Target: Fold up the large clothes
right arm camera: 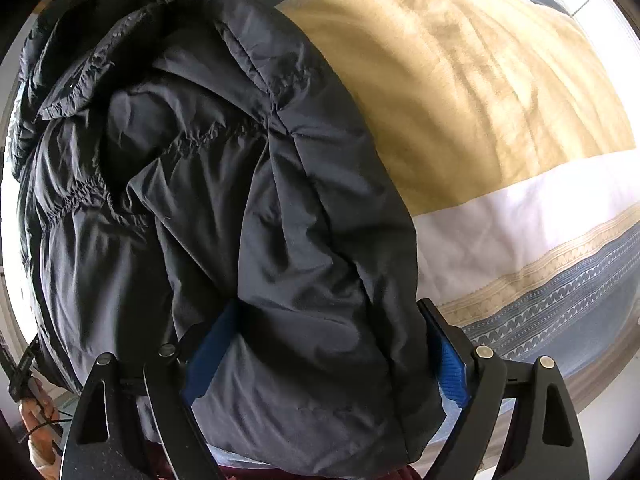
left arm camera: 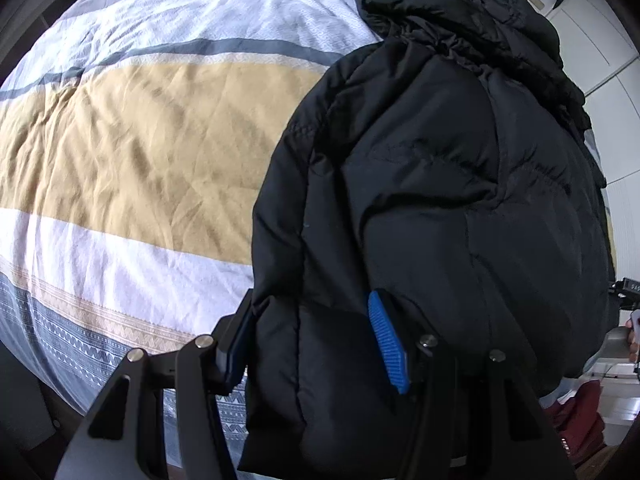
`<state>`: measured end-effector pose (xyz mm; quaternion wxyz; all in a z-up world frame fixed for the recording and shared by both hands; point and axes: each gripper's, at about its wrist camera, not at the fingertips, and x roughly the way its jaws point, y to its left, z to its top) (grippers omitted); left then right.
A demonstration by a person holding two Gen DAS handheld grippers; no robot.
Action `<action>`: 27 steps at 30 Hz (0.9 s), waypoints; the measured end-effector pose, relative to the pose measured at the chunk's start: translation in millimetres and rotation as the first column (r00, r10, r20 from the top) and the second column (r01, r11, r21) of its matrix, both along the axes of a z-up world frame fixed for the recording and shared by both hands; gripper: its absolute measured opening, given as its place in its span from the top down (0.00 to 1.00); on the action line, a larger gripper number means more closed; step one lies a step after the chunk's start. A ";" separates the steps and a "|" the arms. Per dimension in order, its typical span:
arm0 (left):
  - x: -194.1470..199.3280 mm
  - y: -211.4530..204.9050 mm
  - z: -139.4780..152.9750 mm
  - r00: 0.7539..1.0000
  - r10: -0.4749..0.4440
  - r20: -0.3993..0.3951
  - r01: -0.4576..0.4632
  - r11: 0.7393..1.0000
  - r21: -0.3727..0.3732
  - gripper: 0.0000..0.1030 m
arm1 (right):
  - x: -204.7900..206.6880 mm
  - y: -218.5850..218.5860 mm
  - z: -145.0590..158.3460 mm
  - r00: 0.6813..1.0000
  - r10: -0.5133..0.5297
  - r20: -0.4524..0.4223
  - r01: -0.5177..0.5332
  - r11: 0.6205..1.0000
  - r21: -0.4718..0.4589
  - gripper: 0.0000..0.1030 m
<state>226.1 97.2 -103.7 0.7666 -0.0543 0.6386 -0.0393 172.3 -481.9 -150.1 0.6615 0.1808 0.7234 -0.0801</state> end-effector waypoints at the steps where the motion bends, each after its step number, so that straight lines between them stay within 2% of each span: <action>1: -0.1 -3.6 -0.9 1.000 -0.001 0.003 0.001 1.000 0.005 0.48 | 0.5 3.9 -1.0 1.000 0.000 -0.003 0.000 1.000 -0.001 0.15; 12: -2.0 -28.0 -13.5 1.000 -0.001 0.020 0.001 1.000 0.030 0.48 | 18.9 31.9 -17.1 0.999 0.021 -0.033 -0.022 1.000 -0.006 0.15; 17: -4.5 -18.0 -31.7 1.000 0.003 0.017 -0.004 1.000 0.024 0.48 | 22.6 40.2 -28.8 0.999 0.025 -0.044 -0.026 1.000 -0.003 0.14; 21: -5.6 -12.4 -35.6 1.000 0.007 0.011 -0.007 1.000 0.019 0.47 | 24.3 41.6 -39.1 0.999 0.023 -0.047 -0.022 1.000 0.003 0.14; 25: -13.2 -6.6 -39.6 1.000 0.028 0.002 -0.029 0.999 0.018 0.40 | 21.4 43.3 -44.9 0.999 0.024 -0.046 -0.024 1.000 0.010 0.13; 27: -17.6 -0.3 -41.8 0.999 0.048 -0.009 -0.048 0.999 -0.001 0.40 | 19.2 45.6 -48.2 0.999 0.024 -0.046 -0.023 1.000 0.015 0.13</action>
